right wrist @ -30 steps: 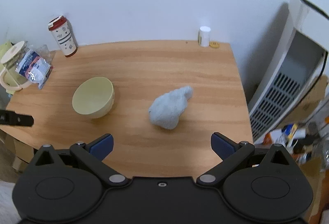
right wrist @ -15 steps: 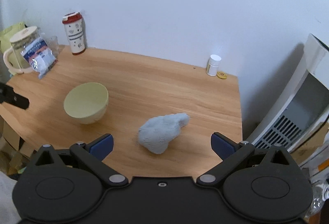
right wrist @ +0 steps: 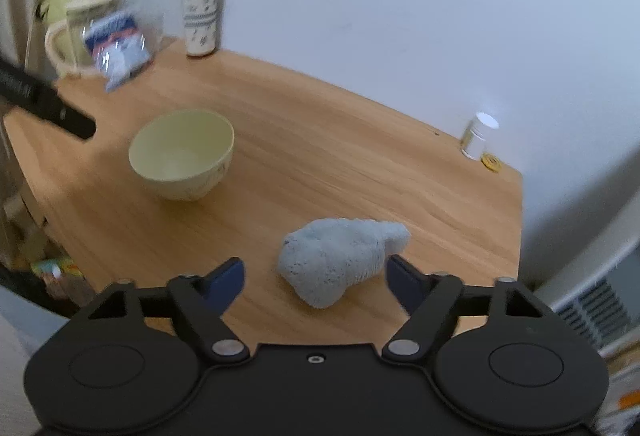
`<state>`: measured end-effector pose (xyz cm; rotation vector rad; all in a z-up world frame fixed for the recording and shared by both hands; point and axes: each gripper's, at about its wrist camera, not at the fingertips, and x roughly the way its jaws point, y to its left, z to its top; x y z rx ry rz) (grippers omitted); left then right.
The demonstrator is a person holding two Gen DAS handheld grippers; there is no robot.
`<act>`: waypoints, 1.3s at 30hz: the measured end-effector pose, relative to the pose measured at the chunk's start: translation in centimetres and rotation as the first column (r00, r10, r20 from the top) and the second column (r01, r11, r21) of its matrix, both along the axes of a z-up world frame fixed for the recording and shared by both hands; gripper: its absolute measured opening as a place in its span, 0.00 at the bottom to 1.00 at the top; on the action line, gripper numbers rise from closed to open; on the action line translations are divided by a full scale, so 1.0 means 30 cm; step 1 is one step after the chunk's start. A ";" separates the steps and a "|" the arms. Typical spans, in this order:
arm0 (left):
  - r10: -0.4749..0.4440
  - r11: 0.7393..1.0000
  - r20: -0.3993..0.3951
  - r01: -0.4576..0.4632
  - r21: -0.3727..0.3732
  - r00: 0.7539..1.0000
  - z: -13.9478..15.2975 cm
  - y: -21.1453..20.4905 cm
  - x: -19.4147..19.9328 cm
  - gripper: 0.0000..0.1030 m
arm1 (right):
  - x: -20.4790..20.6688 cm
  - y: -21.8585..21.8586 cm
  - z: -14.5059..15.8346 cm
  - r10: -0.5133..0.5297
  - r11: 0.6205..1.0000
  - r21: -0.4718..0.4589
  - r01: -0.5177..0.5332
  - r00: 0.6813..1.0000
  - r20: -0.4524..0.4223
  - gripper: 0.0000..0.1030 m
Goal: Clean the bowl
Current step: 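Grasp the grey towel with the right tool while the left tool approaches the bowl rim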
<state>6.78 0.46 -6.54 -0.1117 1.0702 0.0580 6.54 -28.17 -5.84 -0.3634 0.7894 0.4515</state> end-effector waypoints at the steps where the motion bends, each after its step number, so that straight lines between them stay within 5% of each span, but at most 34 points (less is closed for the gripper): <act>1: 0.002 1.000 0.000 -0.002 0.014 1.000 -0.012 0.010 0.026 1.00 | 0.013 0.007 -0.007 0.017 1.000 -0.005 -0.017 1.000 -0.002 0.74; 11: -0.085 0.996 0.037 0.086 -0.020 0.996 -0.123 0.075 0.182 1.00 | 0.195 0.043 -0.144 0.095 0.986 -0.129 -0.107 0.991 -0.092 0.75; 19: -0.214 0.976 0.016 0.214 -0.025 0.977 -0.255 0.052 0.239 0.99 | 0.291 -0.010 -0.230 0.045 0.995 -0.070 -0.067 0.960 -0.277 0.75; 24: -0.232 0.970 0.009 0.232 -0.068 0.973 -0.295 0.060 0.258 0.98 | 0.310 -0.041 -0.238 0.010 1.000 -0.006 -0.012 0.939 -0.343 0.55; 32: -0.282 0.955 -0.046 0.276 -0.104 0.958 -0.333 0.070 0.296 0.73 | 0.292 -0.069 -0.221 -0.027 0.997 0.051 0.051 0.918 -0.395 0.34; 39: -0.323 0.941 -0.056 0.313 -0.131 0.945 -0.344 0.076 0.301 0.65 | 0.250 -0.093 -0.198 -0.063 0.989 0.098 0.115 0.906 -0.419 0.31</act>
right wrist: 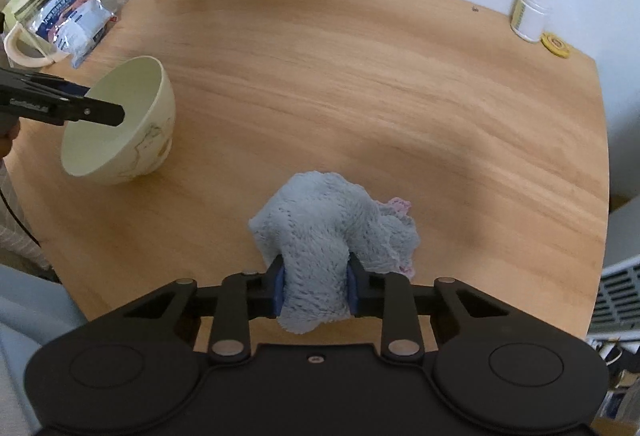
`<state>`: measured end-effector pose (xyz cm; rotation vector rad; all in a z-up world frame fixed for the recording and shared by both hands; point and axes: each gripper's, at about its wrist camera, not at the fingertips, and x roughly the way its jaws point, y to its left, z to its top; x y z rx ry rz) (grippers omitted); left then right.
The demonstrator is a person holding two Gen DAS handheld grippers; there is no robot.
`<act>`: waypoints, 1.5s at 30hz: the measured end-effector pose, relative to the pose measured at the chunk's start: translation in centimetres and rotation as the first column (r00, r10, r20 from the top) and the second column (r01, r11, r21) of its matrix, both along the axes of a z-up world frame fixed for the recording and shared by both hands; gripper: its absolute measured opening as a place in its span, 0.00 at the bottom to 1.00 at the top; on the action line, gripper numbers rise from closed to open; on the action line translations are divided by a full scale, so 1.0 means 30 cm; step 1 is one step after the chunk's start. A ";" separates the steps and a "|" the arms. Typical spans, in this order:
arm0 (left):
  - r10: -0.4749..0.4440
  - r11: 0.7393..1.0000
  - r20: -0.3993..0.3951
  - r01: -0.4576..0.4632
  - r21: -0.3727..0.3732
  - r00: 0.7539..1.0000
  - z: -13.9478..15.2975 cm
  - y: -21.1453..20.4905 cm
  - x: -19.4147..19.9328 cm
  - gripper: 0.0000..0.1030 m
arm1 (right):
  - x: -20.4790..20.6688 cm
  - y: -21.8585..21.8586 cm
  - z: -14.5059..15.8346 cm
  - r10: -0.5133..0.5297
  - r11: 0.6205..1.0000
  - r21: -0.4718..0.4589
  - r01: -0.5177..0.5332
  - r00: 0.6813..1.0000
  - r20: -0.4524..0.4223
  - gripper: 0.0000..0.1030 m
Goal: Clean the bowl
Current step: 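Grasp the grey towel with the right tool while the left tool approaches the bowl rim, then close the left tool on the yellow-green bowl rim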
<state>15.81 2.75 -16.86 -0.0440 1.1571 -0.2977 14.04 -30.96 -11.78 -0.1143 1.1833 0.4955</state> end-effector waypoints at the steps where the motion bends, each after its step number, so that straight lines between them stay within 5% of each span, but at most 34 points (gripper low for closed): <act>1: -0.009 1.000 -0.007 0.009 -0.009 1.000 -0.004 0.002 0.001 0.63 | -0.003 -0.007 0.002 -0.013 1.000 0.012 0.013 1.000 -0.004 0.31; 8: 0.007 0.999 -0.064 -0.010 -0.051 0.998 -0.047 0.031 0.026 0.49 | -0.045 -0.020 0.000 -0.069 0.995 0.066 0.070 0.998 -0.013 0.32; 10: 0.018 0.998 -0.069 -0.021 -0.051 0.997 -0.055 0.036 0.031 0.37 | -0.054 -0.027 0.005 -0.090 0.993 0.079 0.090 0.996 -0.005 0.32; 21: 0.037 0.996 -0.121 -0.047 -0.077 0.992 -0.092 0.063 0.063 0.37 | -0.064 -0.016 0.021 -0.147 0.986 0.090 0.144 0.989 0.030 0.32; 31: 0.040 0.972 -0.184 -0.081 -0.221 0.982 -0.142 0.097 0.091 0.24 | -0.089 -0.025 0.010 -0.204 0.968 0.150 0.201 0.979 0.001 0.33; 45: 0.001 0.975 -0.164 -0.037 -0.218 0.987 -0.160 0.063 0.088 0.15 | -0.102 -0.014 0.005 -0.235 0.960 0.153 0.233 0.972 -0.006 0.33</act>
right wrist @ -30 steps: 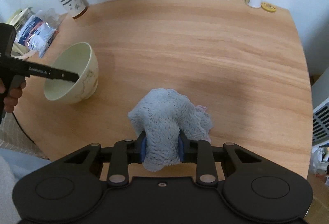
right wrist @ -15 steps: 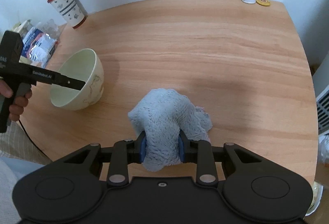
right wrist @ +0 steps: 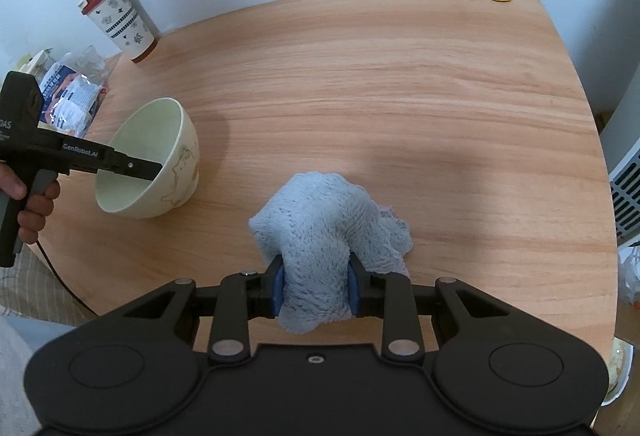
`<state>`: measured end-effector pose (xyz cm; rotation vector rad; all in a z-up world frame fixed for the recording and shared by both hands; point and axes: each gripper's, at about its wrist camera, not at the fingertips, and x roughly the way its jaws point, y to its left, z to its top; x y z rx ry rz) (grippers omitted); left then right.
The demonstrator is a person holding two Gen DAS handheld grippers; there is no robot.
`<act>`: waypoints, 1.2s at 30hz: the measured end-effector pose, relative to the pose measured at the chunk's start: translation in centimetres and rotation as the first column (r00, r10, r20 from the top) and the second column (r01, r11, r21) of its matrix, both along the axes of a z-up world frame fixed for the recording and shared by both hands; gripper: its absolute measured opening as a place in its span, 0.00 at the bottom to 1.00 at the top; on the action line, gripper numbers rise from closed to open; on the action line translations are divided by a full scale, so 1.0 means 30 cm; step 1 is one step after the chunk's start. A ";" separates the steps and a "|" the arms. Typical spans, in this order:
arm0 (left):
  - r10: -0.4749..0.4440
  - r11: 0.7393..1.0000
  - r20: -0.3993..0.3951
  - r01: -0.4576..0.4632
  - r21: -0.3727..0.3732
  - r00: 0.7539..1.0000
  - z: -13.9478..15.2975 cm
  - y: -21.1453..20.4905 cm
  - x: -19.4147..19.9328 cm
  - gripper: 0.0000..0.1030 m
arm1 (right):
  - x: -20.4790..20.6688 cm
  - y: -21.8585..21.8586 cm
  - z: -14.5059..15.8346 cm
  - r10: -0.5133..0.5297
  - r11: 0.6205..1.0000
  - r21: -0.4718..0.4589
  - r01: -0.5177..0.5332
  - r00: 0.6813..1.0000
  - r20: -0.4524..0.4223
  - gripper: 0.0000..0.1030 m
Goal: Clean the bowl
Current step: 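Close the left tool on the yellow-green bowl rim, then lift the bowl with the left tool and tilt it toward the right tool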
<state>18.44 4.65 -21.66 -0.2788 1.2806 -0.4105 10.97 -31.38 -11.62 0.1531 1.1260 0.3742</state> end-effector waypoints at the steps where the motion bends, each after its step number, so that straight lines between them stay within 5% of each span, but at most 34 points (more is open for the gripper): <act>1: 0.001 1.000 0.008 -0.001 0.004 1.000 0.001 -0.004 -0.002 0.15 | 0.000 0.002 -0.001 0.001 1.000 0.002 -0.001 1.000 -0.002 0.33; 6: 0.019 0.999 0.058 -0.021 0.027 0.998 0.009 -0.015 -0.014 0.14 | -0.004 0.019 -0.005 -0.004 1.000 -0.012 0.004 1.000 -0.001 0.33; 20: 0.232 0.970 -0.057 -0.235 -0.063 0.971 -0.002 0.045 -0.020 0.10 | 0.013 0.023 -0.004 0.005 1.000 -0.003 -0.005 1.000 -0.005 0.32; 28: 0.375 0.893 -0.133 -0.396 -0.214 0.918 0.053 0.053 -0.041 0.11 | 0.000 0.048 0.103 0.035 0.998 0.054 -0.041 0.994 0.106 0.32; 36: 0.469 0.825 -0.109 -0.478 -0.302 0.877 0.143 0.004 -0.069 0.11 | -0.015 0.174 0.203 0.165 0.981 0.066 -0.181 0.965 0.202 0.32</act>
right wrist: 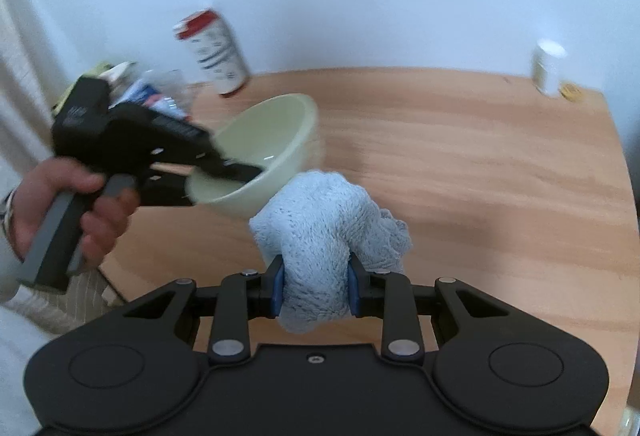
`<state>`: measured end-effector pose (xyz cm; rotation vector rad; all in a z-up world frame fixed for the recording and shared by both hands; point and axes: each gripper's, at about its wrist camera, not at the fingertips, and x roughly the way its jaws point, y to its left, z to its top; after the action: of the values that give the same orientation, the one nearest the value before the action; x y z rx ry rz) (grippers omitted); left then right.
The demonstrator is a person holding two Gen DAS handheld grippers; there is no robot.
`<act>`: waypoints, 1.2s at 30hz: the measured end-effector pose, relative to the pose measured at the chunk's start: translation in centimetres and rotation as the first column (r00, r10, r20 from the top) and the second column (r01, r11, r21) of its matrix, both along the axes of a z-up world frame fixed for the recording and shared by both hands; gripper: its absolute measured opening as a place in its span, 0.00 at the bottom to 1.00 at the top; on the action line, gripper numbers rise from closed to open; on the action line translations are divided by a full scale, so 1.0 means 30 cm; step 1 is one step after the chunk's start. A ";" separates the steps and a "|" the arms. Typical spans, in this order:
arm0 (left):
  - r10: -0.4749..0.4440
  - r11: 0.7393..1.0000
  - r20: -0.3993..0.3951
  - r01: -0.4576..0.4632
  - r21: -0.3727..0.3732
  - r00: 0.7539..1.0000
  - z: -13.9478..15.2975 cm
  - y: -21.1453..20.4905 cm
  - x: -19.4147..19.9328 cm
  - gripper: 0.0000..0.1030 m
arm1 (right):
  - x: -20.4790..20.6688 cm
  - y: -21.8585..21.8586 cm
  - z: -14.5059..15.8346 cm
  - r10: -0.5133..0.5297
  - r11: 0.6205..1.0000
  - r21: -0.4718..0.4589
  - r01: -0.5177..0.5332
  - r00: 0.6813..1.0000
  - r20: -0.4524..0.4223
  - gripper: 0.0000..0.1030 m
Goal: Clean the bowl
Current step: 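Lift the bowl with the left tool and tilt it toward the right tool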
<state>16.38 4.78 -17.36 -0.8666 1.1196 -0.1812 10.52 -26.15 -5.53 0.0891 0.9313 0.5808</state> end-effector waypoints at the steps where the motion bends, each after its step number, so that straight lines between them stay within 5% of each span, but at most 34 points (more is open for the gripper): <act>1: 0.004 1.000 0.030 -0.004 0.007 1.000 0.020 -0.012 -0.005 0.11 | 0.001 0.009 0.005 0.006 1.000 -0.006 -0.006 1.000 0.012 0.32; 20: 0.022 1.000 0.142 -0.024 0.011 0.990 0.098 -0.026 -0.099 0.11 | 0.041 0.117 -0.040 0.063 0.997 0.035 -0.063 0.998 0.011 0.32; 36: 0.016 1.000 0.140 -0.018 0.015 0.990 0.118 -0.037 -0.128 0.11 | 0.013 0.136 -0.105 0.030 0.995 0.094 -0.032 0.999 0.022 0.32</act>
<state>12.53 3.65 -13.81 -0.8361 0.9814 -0.2153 10.92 -22.06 -8.67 0.1534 0.8868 0.6539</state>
